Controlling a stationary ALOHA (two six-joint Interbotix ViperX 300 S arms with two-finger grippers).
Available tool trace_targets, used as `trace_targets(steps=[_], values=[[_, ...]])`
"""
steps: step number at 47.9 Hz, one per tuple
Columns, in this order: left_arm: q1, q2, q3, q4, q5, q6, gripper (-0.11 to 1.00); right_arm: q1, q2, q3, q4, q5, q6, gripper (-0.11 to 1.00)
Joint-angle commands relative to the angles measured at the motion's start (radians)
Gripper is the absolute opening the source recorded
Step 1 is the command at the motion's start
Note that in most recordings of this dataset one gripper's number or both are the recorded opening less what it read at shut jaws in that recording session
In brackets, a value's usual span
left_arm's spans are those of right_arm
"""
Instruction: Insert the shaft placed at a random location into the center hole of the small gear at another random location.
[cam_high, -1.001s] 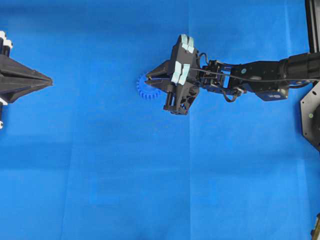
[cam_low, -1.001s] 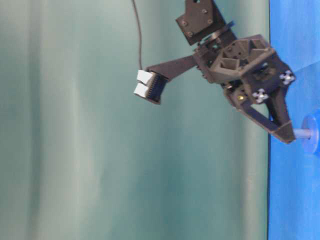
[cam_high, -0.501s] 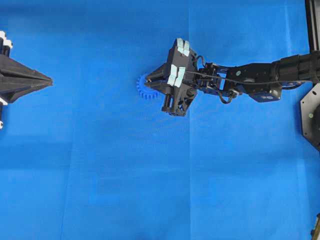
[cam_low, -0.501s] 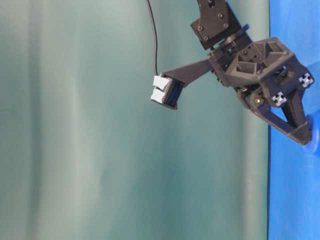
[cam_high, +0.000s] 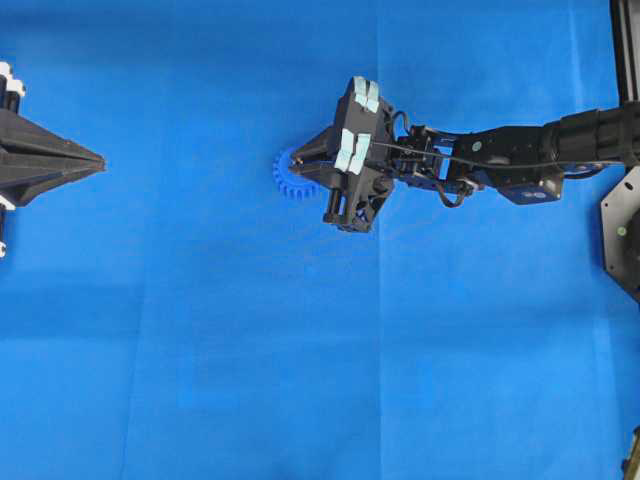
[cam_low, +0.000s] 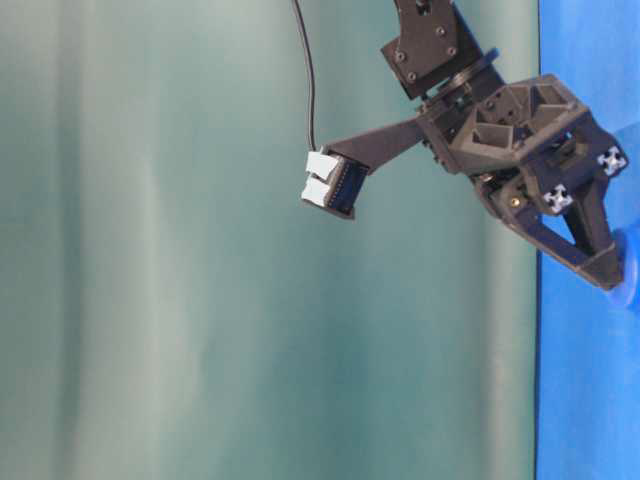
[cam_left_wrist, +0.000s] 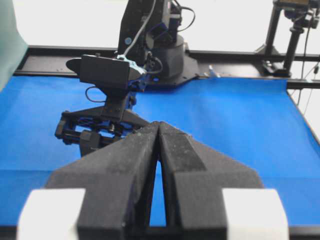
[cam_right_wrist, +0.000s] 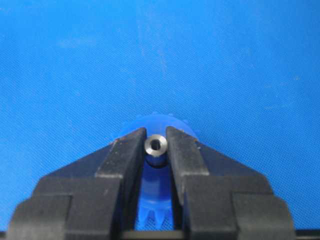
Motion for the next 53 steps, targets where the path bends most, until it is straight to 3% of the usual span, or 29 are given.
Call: trace_targets(steps=[1, 10, 13, 21, 39, 53], values=[[0.000, 0.005, -0.008, 0.002, -0.003, 0.000, 0.00, 0.003, -0.014, -0.018, 0.002, -0.003, -0.002, 0.20], [0.000, 0.003, -0.009, 0.002, -0.003, 0.000, 0.00, 0.003, -0.029, -0.018, 0.002, -0.002, 0.000, 0.74], [0.000, 0.005, -0.009, 0.002, -0.002, 0.000, 0.00, 0.003, -0.043, -0.017, 0.002, -0.002, 0.000, 0.85], [0.000, 0.005, -0.009, 0.002, -0.002, 0.000, 0.00, 0.003, -0.106, -0.012, 0.000, 0.017, -0.002, 0.80], [0.000, 0.003, -0.009, 0.002, -0.003, 0.000, 0.00, 0.003, -0.284, -0.009, -0.002, 0.133, -0.006, 0.80], [0.000, 0.005, -0.009, 0.002, -0.003, 0.000, 0.00, 0.003, -0.299, -0.002, -0.002, 0.135, -0.005, 0.80]])
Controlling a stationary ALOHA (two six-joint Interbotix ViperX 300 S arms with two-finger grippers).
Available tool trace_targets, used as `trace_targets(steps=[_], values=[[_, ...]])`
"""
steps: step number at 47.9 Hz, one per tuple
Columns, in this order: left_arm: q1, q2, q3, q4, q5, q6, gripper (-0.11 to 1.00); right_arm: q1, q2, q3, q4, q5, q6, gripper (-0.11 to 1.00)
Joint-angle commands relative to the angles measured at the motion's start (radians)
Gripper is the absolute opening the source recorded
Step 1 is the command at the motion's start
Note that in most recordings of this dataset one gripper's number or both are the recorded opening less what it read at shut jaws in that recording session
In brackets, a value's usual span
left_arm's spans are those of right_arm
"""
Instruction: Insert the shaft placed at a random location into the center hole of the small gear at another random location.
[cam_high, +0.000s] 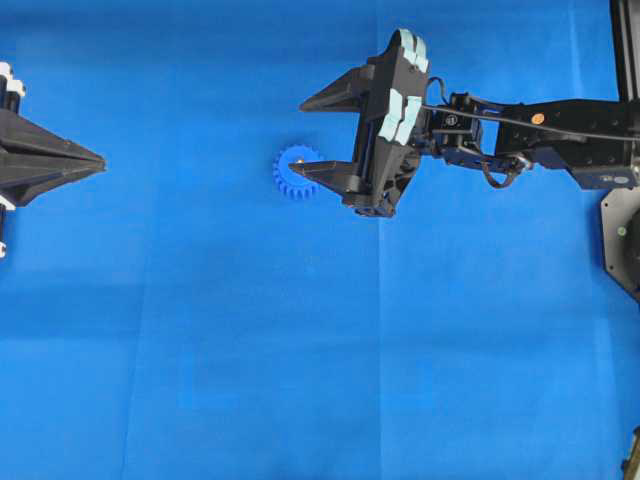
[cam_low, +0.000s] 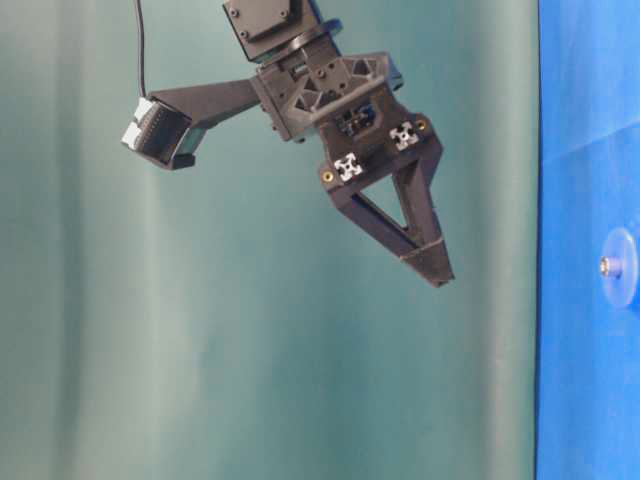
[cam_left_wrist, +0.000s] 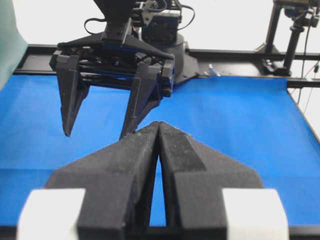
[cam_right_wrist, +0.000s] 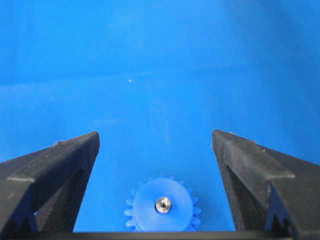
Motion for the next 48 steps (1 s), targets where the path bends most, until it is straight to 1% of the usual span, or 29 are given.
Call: trace_targets(steps=[1, 9, 17, 38, 48], values=[[-0.002, 0.003, -0.011, 0.000, -0.006, 0.000, 0.00, 0.003, -0.026, -0.006, -0.002, -0.003, 0.002, 0.80], [-0.002, 0.003, -0.009, 0.000, -0.005, 0.000, 0.00, 0.003, -0.046, 0.020, -0.002, -0.003, 0.002, 0.80], [-0.002, 0.003, -0.011, 0.000, -0.005, 0.000, 0.00, 0.003, -0.094, 0.074, -0.002, -0.006, 0.002, 0.80], [-0.002, -0.002, -0.011, 0.000, -0.006, 0.000, 0.00, 0.003, -0.264, 0.230, 0.000, -0.009, 0.003, 0.80], [-0.002, -0.003, -0.011, 0.000, -0.006, 0.000, 0.00, 0.003, -0.299, 0.256, 0.002, -0.015, 0.003, 0.80]])
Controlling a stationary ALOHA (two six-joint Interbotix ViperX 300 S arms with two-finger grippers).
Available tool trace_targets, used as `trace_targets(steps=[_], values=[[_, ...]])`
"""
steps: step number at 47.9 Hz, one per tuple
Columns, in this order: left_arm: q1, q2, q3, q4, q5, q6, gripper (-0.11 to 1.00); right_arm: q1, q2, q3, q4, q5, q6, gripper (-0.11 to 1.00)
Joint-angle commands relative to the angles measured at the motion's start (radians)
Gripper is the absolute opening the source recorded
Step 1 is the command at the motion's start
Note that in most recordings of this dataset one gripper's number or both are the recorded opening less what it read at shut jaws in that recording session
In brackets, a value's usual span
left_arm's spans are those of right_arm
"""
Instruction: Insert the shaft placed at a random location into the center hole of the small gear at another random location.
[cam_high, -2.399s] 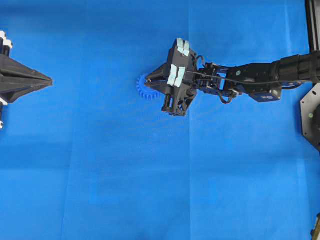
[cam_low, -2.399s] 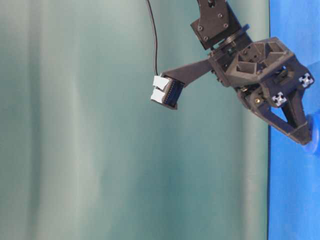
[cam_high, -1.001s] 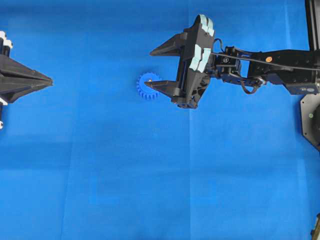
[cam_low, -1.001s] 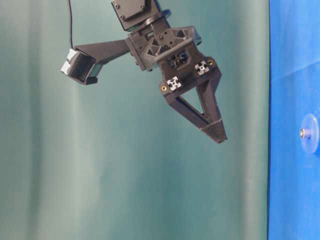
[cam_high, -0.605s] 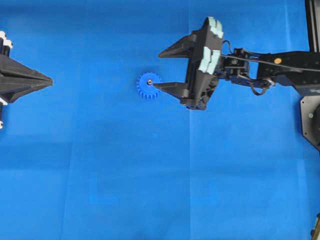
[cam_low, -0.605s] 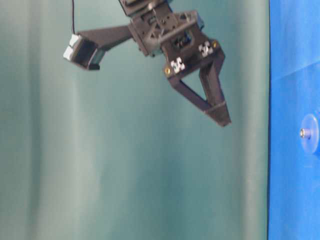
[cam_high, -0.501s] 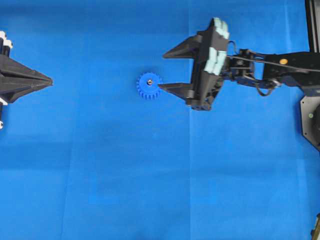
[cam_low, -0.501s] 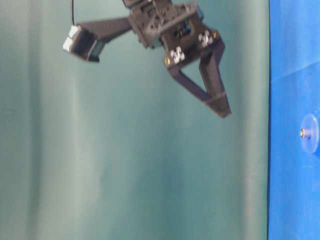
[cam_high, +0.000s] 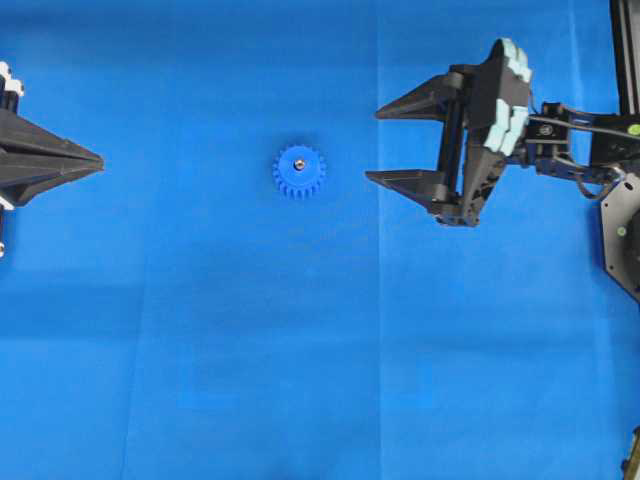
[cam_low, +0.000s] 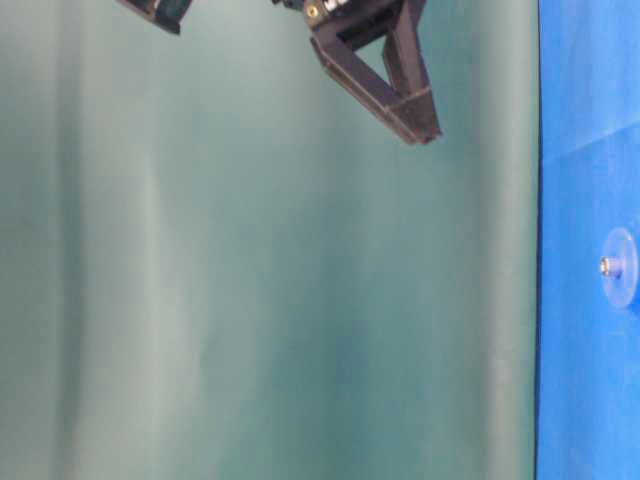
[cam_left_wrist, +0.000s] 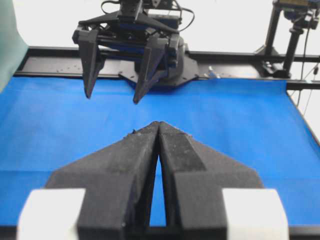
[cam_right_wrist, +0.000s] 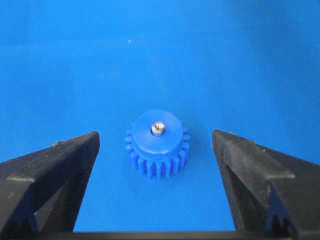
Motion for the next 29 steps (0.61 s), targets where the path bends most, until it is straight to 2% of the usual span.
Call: trace_targets(steps=[1, 29], values=[[0.000, 0.002, -0.011, 0.000, -0.005, 0.000, 0.00, 0.002, -0.021, -0.006, 0.002, -0.011, 0.002, 0.80], [0.000, 0.002, -0.009, 0.000, -0.006, 0.000, 0.00, 0.002, -0.018, -0.008, 0.002, -0.021, 0.002, 0.80]])
